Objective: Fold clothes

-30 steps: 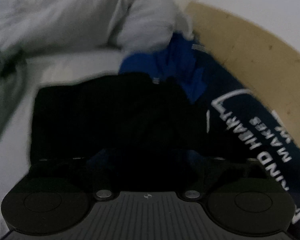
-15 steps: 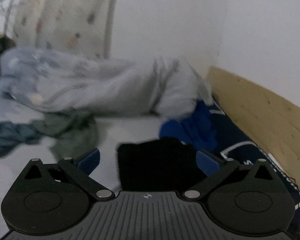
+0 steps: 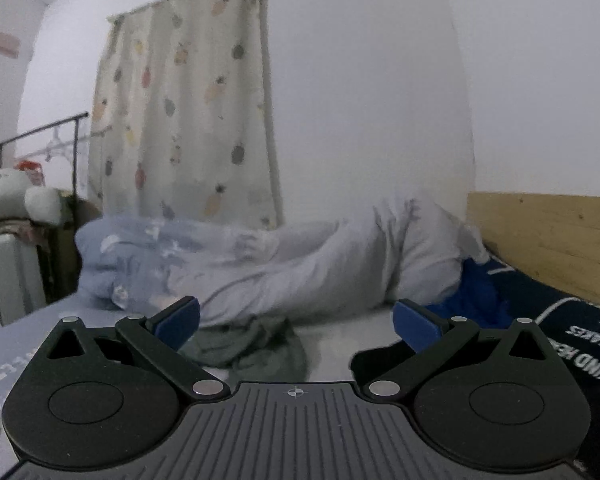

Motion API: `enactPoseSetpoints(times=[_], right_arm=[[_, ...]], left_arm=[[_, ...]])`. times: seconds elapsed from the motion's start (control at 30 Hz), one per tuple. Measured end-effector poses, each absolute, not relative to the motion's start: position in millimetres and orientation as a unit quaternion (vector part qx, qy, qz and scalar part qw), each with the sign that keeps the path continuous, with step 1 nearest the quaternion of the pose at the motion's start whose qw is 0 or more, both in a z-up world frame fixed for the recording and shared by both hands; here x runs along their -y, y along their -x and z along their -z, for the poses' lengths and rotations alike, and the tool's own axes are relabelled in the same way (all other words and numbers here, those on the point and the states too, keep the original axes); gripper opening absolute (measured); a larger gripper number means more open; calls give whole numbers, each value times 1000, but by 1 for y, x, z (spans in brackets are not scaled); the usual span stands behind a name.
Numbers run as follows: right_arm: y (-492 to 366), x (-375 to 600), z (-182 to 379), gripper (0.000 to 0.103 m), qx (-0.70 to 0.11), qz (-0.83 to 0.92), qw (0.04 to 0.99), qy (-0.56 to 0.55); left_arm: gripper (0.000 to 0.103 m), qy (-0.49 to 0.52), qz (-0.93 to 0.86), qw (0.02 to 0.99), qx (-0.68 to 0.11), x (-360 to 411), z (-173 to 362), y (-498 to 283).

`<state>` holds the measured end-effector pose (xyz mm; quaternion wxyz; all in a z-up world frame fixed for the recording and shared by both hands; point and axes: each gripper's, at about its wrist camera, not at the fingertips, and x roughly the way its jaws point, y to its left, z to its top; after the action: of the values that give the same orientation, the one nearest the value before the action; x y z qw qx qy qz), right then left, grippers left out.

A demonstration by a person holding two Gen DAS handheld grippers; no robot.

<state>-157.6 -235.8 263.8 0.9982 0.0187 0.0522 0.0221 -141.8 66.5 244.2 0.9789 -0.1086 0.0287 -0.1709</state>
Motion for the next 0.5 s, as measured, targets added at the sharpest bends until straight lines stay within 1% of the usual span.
enactPoseSetpoints(times=[0.1, 0.2, 0.3, 0.37, 0.43, 0.5], right_arm=[[145, 229, -243, 103, -67, -50, 996, -17], [132, 222, -218, 103, -80, -59, 995, -7], [114, 221, -192, 103, -88, -61, 994, 2], [101, 219, -174, 103, -104, -60, 993, 5], [88, 211, -151, 103, -125, -57, 990, 0], [73, 212, -128, 103, -151, -53, 987, -11]], left_arm=[[103, 73, 134, 988, -15, -60, -226, 128], [103, 51, 113, 992, -37, -53, -203, 107], [103, 36, 95, 992, -71, -47, -176, 84], [103, 38, 90, 989, -108, -46, -157, 64], [103, 25, 87, 985, -149, -41, -137, 42], [103, 16, 73, 982, -171, -39, -116, 26]])
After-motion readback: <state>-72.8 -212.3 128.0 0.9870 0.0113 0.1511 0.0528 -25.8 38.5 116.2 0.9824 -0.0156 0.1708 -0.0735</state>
